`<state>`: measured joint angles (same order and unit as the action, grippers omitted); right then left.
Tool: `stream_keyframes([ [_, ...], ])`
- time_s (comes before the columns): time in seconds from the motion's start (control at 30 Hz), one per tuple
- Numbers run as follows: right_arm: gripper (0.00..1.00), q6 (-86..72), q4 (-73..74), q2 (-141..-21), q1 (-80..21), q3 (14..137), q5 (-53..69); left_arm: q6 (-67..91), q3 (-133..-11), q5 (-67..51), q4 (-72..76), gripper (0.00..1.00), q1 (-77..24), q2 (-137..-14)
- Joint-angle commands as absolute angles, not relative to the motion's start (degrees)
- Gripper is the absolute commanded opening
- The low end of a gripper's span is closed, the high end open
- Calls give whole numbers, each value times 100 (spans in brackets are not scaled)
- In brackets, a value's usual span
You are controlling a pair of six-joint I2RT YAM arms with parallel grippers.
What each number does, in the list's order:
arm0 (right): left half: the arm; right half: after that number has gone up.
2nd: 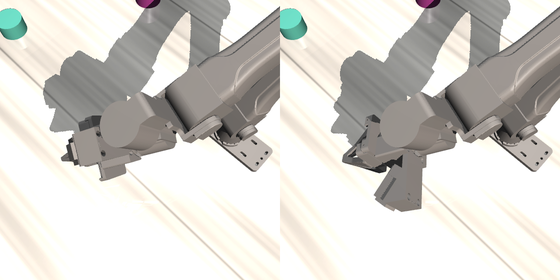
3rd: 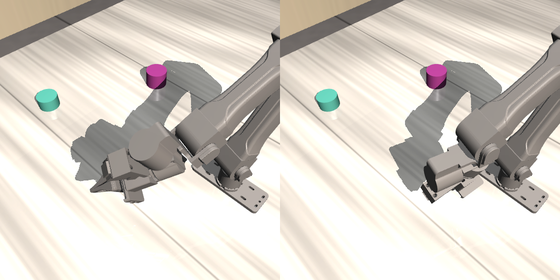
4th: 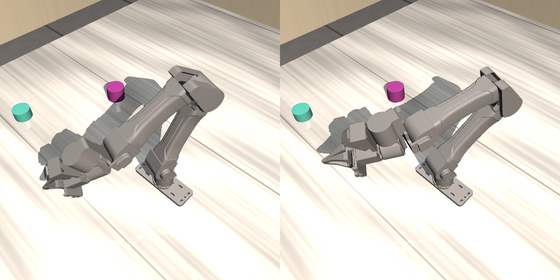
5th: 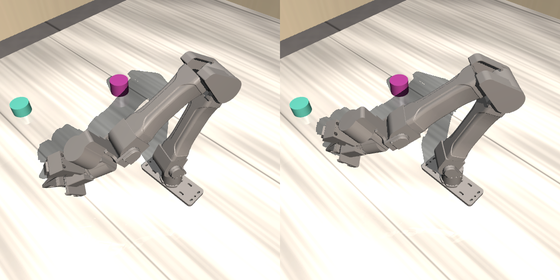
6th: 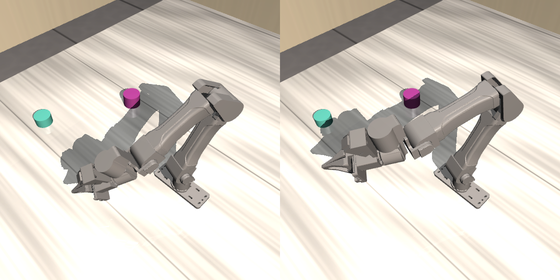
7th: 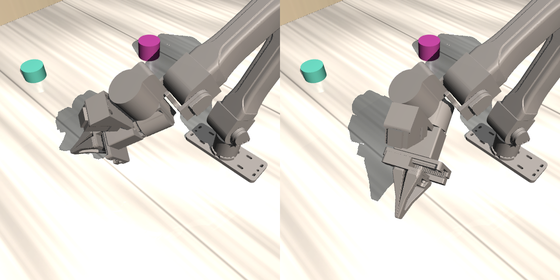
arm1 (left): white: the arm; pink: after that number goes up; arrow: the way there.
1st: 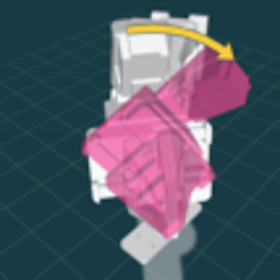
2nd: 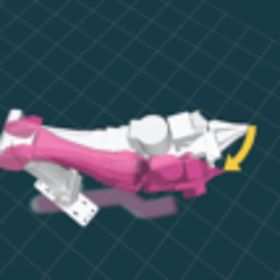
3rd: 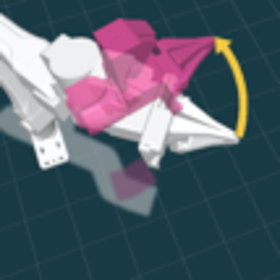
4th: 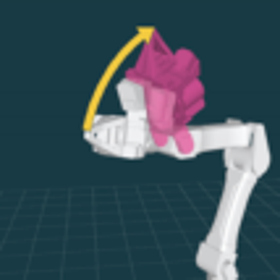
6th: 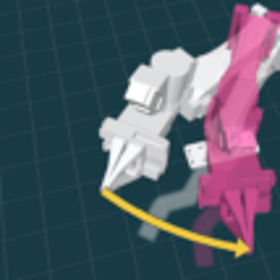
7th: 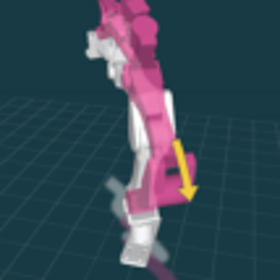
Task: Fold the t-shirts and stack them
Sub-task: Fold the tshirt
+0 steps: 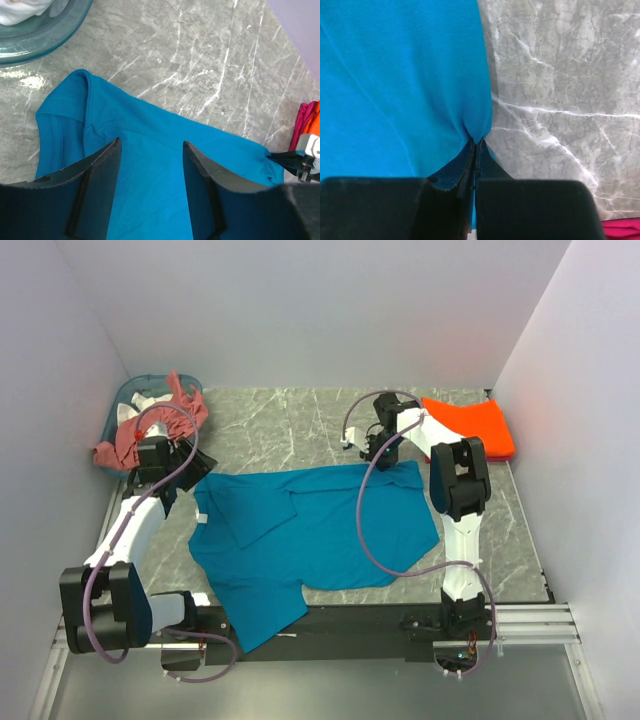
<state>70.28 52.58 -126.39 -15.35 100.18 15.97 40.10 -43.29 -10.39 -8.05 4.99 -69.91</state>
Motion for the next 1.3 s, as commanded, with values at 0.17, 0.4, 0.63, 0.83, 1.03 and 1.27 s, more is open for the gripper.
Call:
stream_keyframes([
  [0.17,0,6241,5046,-12972,-1565,10669,1134,4043,-4447,-1186,-765,57,475,-6680],
  [0.4,0,5810,4491,-13359,-1565,11337,669,4025,-4544,-1178,-703,57,483,-6934],
  [0.63,0,5590,4070,-13982,-1503,12233,220,4086,-4684,-1222,-572,57,483,-7356],
  [0.83,11,5090,3491,-14177,-1477,12779,9,4420,-4860,-1205,-386,54,422,-7936],
  [1.03,48,4606,2875,-13152,-1424,11876,140,4561,-5562,-83,-921,49,-184,-8761],
  [1.27,55,3965,2690,-11498,-1371,10200,1071,4527,-6486,764,-1414,38,-588,-9737],
])
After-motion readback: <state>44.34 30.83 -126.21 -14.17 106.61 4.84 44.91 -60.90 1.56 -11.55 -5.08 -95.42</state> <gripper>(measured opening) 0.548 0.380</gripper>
